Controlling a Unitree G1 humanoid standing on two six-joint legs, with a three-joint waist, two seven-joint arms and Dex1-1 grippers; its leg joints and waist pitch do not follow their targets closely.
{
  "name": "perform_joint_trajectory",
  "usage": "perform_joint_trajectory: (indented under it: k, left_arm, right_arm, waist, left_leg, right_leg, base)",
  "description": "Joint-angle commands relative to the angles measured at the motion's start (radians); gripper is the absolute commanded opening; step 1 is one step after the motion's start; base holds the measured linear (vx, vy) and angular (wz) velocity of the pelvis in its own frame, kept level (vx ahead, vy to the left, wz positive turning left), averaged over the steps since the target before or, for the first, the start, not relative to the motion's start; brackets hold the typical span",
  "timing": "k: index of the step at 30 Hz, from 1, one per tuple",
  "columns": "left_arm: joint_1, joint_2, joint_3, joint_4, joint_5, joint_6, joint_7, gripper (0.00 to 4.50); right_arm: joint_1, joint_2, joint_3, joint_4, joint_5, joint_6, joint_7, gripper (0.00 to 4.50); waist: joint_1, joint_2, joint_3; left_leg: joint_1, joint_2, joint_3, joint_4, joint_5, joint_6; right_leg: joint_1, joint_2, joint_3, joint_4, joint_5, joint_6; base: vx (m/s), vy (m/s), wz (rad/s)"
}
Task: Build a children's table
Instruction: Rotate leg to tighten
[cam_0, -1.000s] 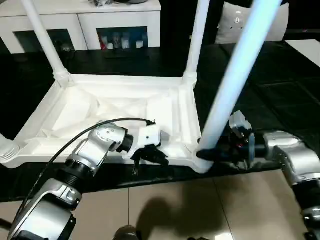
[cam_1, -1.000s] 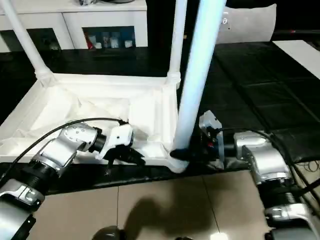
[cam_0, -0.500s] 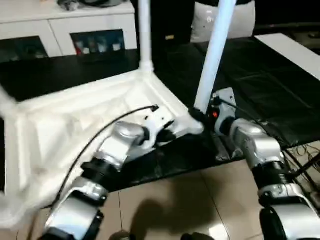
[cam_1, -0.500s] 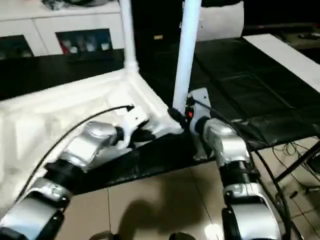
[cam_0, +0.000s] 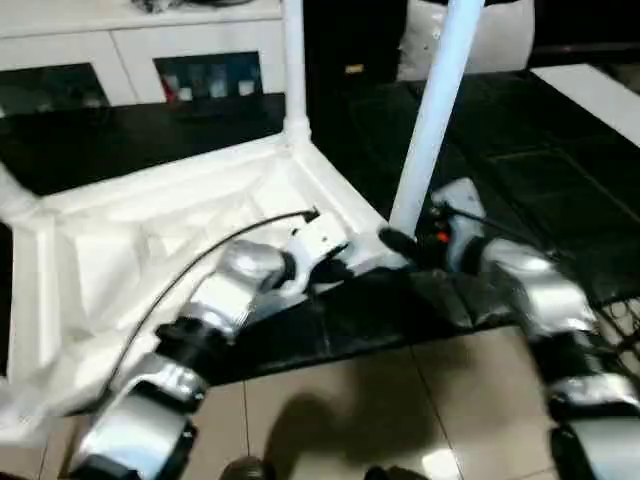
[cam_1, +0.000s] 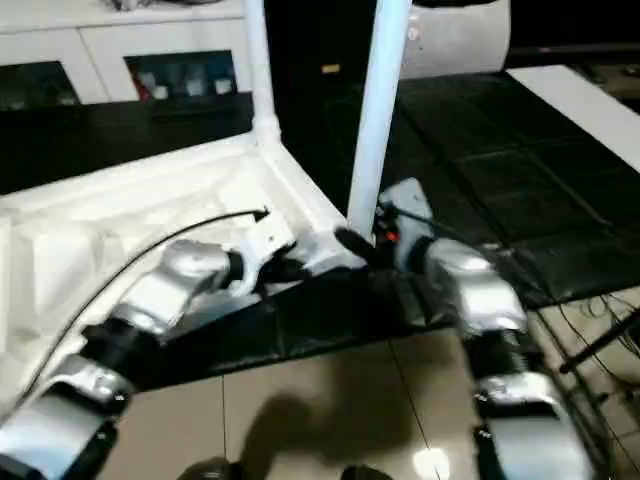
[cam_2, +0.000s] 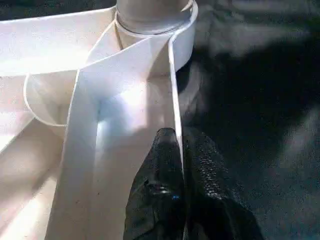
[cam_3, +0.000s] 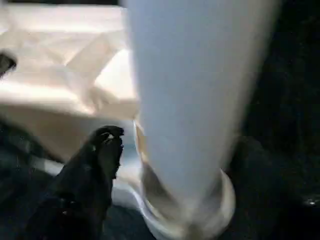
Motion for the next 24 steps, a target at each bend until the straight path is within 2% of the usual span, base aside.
perform_joint_trajectory:
  k: [1, 4, 6, 11, 15, 20, 24]
  left_arm:
    - [-0.011, 0.019, -0.014, -0.027, -0.019, -0.082, -0.086, 0.0]
    - [0.004, 0.064, -0.028, -0.043, -0.059, -0.139, -0.219, 0.0]
    - [0.002, 0.085, -0.038, -0.041, -0.065, -0.163, -0.269, 0.0]
    - [0.002, 0.133, -0.078, -0.029, -0.053, -0.232, -0.364, 0.0]
    - [0.004, 0.149, -0.089, -0.024, -0.055, -0.263, -0.424, 0.0]
    - [0.008, 0.154, -0.097, -0.045, -0.079, -0.268, -0.469, 0.0]
    - [0.005, 0.151, -0.097, -0.046, -0.081, -0.273, -0.483, 0.0]
  right_arm:
    - [0.008, -0.03, 0.019, -0.037, 0.007, -0.016, 0.061, 3.99]
    - [0.027, -0.098, 0.06, -0.04, -0.016, -0.076, 0.166, 3.99]
    - [0.037, -0.125, 0.071, -0.049, -0.007, -0.086, 0.236, 3.99]
    - [0.059, -0.164, 0.09, -0.08, 0.022, -0.105, 0.378, 3.99]
    - [0.077, -0.194, 0.128, -0.108, 0.042, -0.109, 0.481, 3.63]
    - [0.074, -0.181, 0.134, -0.119, 0.068, -0.066, 0.542, 3.19]
    - [0.068, -0.178, 0.152, -0.116, 0.086, -0.038, 0.583, 2.87]
  waist:
    - [0.006, -0.011, -0.082]
    - [0.012, -0.01, -0.08]
    - [0.019, -0.008, -0.081]
    - [0.04, -0.01, -0.08]
    - [0.045, -0.01, -0.079]
    - [0.045, -0.016, -0.079]
    - [0.046, -0.015, -0.079]
  left_leg:
    - [0.011, 0.032, -0.008, -0.057, -0.144, 0.104]
    - [0.014, 0.036, -0.006, -0.058, -0.159, 0.099]
    - [0.018, 0.038, -0.005, -0.058, -0.167, 0.097]
    - [0.018, 0.042, -0.006, -0.059, -0.175, 0.1]
    - [0.021, 0.044, -0.006, -0.061, -0.188, 0.093]
    - [0.016, 0.043, -0.007, -0.061, -0.182, 0.093]
    - [0.016, 0.042, -0.007, -0.061, -0.179, 0.09]
  right_leg:
    - [0.071, -0.07, 0.049, -0.073, -0.241, -0.182]
    - [0.067, -0.071, 0.05, -0.075, -0.262, -0.185]
    - [0.065, -0.072, 0.05, -0.074, -0.262, -0.191]
    - [0.064, -0.074, 0.052, -0.072, -0.272, -0.192]
    - [0.062, -0.076, 0.052, -0.074, -0.298, -0.188]
    - [0.064, -0.077, 0.052, -0.073, -0.305, -0.186]
    - [0.063, -0.077, 0.052, -0.076, -0.324, -0.177]
  base:
    - [0.0, 0.0, 0.0]
    - [0.0, 0.0, 0.0]
    - [0.0, 0.0, 0.0]
    - [0.0, 0.0, 0.0]
    - [0.0, 0.0, 0.0]
    - [0.0, 0.0, 0.0]
    - [0.0, 0.0, 0.0]
